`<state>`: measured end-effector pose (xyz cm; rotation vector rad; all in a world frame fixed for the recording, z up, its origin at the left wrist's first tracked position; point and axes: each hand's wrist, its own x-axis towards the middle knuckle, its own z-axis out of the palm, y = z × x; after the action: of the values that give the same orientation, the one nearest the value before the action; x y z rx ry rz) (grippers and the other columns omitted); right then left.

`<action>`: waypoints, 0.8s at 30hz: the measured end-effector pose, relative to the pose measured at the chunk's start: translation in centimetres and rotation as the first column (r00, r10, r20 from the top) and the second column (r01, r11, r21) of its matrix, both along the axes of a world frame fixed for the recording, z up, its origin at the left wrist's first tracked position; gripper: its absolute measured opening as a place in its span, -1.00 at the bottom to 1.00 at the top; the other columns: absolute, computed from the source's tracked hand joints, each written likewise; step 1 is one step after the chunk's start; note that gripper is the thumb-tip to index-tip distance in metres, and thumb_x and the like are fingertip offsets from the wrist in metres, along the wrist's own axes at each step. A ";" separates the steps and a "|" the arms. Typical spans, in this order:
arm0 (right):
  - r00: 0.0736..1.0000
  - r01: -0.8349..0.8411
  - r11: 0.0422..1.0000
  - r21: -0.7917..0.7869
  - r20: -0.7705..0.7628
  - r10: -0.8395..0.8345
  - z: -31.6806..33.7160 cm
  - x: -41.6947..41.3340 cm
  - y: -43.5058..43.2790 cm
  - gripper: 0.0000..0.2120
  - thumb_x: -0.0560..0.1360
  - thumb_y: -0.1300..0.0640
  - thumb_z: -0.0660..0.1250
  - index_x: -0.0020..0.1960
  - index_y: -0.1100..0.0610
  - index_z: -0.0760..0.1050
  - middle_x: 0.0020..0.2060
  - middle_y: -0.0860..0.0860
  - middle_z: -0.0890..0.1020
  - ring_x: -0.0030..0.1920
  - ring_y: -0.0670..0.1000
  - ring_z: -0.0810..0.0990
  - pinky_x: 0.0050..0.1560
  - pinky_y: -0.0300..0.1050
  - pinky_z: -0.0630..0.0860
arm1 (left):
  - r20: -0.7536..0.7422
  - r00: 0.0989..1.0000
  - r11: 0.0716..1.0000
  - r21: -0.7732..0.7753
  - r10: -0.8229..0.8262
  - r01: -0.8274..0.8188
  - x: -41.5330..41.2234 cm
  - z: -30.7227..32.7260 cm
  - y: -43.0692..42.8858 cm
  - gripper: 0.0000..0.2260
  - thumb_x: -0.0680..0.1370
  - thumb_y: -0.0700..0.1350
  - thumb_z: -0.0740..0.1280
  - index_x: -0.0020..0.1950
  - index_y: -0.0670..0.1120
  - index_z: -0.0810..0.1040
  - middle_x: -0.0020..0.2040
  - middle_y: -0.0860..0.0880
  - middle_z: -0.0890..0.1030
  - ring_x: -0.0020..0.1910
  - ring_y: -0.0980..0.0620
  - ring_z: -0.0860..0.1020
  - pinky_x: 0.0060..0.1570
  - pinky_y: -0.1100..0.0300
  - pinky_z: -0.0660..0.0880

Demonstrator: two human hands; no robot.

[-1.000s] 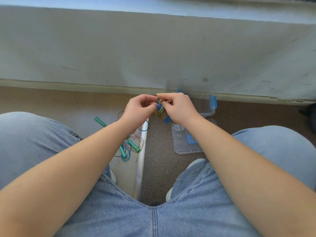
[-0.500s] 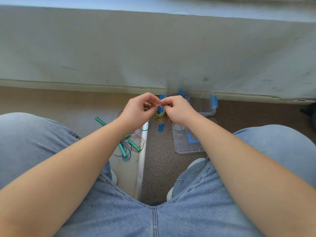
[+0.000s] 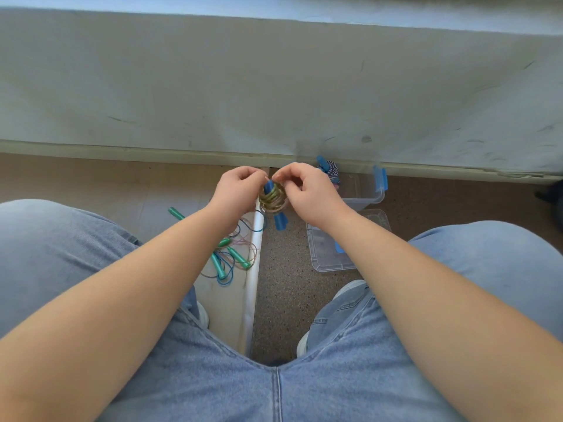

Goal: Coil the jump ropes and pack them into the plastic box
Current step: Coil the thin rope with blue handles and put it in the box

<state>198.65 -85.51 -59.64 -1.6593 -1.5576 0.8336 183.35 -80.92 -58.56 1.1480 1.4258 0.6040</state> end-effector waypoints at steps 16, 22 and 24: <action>0.985 0.045 0.995 0.093 0.161 -0.059 0.7 0.2 0.1 -0.85 0.51 0.18 0.40 0.07 0.10 0.68 -0.19 -0.09 0.66 -0.18 -0.13 0.58 -0.05 -0.29 0.49 | 0.219 0.974 0.981 -0.191 0.055 -0.012 -0.4 -0.2 0.1 -0.90 0.52 -0.26 0.37 0.01 -0.14 0.61 -0.22 -0.09 0.58 -0.30 0.05 0.51 -0.29 0.27 0.54; 0.953 0.293 0.953 -0.073 -0.059 -0.297 0.1 1.1 0.8 -0.85 0.51 0.19 0.42 0.06 0.11 0.69 -0.16 -0.09 0.68 -0.10 -0.13 0.64 -0.02 -0.36 0.52 | 0.019 0.979 0.975 0.101 -0.202 0.199 -0.4 0.3 -0.2 -0.86 0.52 -0.28 0.34 -0.12 -0.06 0.64 -0.16 -0.02 0.64 -0.19 0.10 0.57 -0.02 0.19 0.56; 0.962 0.263 0.963 -0.063 -0.055 -0.267 0.2 1.4 0.8 -0.85 0.51 0.20 0.42 0.06 0.11 0.69 -0.13 -0.07 0.70 -0.08 -0.12 0.65 0.05 -0.26 0.56 | -0.101 0.935 0.905 0.236 -0.341 0.355 -0.6 0.8 -0.4 -0.85 0.52 -0.26 0.38 -0.13 -0.01 0.64 -0.17 0.05 0.67 -0.21 0.18 0.58 -0.07 0.33 0.52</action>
<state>200.10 -84.74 -59.46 -1.8141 -1.2441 0.7839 182.80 -81.29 -57.76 1.5914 1.1714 0.5075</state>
